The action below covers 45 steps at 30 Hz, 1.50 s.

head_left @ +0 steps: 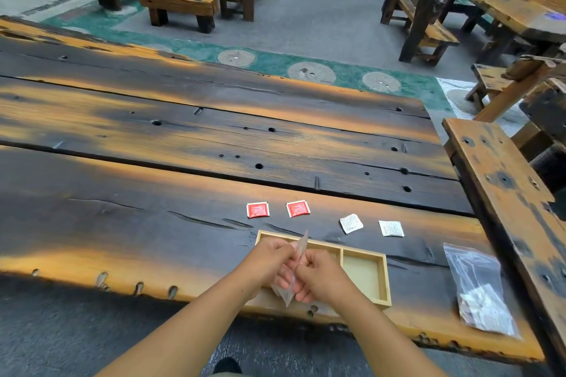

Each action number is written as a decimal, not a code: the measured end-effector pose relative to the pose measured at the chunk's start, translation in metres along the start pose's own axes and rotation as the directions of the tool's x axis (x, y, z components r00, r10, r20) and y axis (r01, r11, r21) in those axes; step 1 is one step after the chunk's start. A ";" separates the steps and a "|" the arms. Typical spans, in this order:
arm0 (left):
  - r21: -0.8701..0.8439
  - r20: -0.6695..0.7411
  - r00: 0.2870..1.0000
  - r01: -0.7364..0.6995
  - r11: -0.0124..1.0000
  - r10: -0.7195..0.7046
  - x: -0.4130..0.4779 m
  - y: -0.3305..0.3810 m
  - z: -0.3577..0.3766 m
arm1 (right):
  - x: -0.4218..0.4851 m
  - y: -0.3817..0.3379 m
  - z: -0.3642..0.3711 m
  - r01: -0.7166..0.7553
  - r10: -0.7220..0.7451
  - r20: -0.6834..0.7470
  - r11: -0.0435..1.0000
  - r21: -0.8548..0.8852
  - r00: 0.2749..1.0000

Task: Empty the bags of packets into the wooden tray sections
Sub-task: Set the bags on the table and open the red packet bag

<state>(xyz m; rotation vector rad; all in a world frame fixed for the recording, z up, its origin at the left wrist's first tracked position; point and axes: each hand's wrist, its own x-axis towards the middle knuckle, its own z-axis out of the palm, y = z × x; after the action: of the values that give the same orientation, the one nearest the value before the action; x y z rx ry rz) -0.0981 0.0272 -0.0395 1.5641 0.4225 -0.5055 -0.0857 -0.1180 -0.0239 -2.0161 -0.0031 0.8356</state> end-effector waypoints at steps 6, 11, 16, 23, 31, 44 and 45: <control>0.088 -0.024 0.995 -0.092 0.992 0.094 -0.003 0.000 0.002 | -0.004 -0.001 0.004 0.089 -0.088 0.036 0.996 -0.027 0.995; 0.075 0.045 0.985 -0.168 0.983 0.165 -0.009 0.000 -0.003 | -0.009 -0.001 -0.004 0.153 -0.182 0.150 0.971 0.186 0.972; -0.086 0.133 0.969 -0.196 0.977 0.206 -0.013 -0.003 -0.007 | -0.011 0.001 -0.012 0.161 -0.230 0.199 0.936 0.312 0.953; -0.103 0.158 0.970 -0.170 0.980 0.185 -0.018 0.003 -0.010 | -0.006 0.006 -0.015 0.119 -0.208 0.214 0.924 0.364 0.954; -0.133 0.171 0.974 -0.127 0.983 0.149 -0.018 0.010 -0.010 | -0.004 -0.002 -0.014 0.223 -0.254 0.140 0.953 0.205 0.957; -0.098 0.241 0.959 -0.126 0.987 0.146 -0.014 0.015 -0.002 | -0.010 0.001 -0.021 0.215 -0.307 0.176 0.888 0.405 0.935; -0.079 0.245 0.958 -0.132 0.988 0.147 -0.013 0.016 -0.002 | -0.010 0.001 -0.021 0.208 -0.295 0.167 0.891 0.404 0.941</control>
<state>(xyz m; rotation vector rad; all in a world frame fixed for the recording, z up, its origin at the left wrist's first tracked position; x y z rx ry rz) -0.1001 0.0286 -0.0189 1.4366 0.1322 -0.5663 -0.0817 -0.1376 -0.0119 -1.5083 -0.2132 0.8192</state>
